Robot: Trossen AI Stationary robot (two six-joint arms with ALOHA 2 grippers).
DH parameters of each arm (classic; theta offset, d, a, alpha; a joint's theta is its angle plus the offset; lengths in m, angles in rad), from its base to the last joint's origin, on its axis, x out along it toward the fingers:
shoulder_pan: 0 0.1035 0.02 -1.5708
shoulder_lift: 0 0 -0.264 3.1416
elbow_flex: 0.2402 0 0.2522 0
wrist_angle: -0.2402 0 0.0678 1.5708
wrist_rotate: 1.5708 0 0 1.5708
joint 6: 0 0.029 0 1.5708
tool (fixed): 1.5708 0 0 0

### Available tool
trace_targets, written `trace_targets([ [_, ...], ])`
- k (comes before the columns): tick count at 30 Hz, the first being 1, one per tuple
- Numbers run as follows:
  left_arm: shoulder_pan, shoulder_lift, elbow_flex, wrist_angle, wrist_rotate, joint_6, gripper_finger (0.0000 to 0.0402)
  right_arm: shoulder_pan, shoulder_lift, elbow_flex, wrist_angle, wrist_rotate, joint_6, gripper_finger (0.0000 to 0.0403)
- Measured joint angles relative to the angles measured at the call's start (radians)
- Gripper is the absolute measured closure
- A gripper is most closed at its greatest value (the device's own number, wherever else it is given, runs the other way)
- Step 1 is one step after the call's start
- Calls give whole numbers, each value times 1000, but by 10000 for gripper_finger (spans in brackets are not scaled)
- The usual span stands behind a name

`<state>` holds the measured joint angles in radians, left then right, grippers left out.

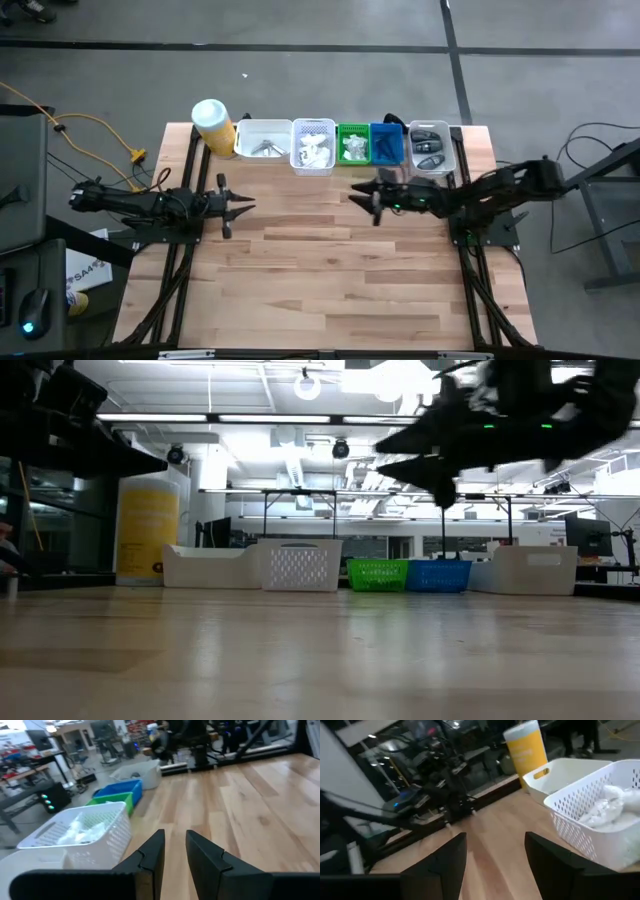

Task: Pick & Place Travel size toiletries
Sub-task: Return to Home Position

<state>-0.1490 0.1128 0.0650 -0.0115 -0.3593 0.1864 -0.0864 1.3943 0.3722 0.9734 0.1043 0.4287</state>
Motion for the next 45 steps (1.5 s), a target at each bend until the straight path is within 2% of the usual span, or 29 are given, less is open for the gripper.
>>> trace_targets([
  [5, 18, -65, 2, -32, -52, 8, 325, 9, -149, -175, 120, -1, -6, 210],
  [7, 40, -109, 6, -56, -47, 11, 325, 9, -215, -222, 124, 1, -7, 210],
  [10, 78, -106, 8, -75, -38, -10, 325, 9, -299, -286, 115, 20, -8, 210],
  [15, 141, -107, 8, -96, 70, -34, 325, 9, -385, -364, 102, 37, -14, 210],
  [18, 174, -106, 8, -103, 115, -35, 325, 10, -402, -364, 28, 35, -5, 210],
  [27, 221, -106, 7, -103, 110, -38, 325, 10, -408, -364, -125, 90, -56, 210],
  [45, 221, -100, 5, -95, 105, -35, 325, 10, -407, -367, -129, 76, -41, 210],
])
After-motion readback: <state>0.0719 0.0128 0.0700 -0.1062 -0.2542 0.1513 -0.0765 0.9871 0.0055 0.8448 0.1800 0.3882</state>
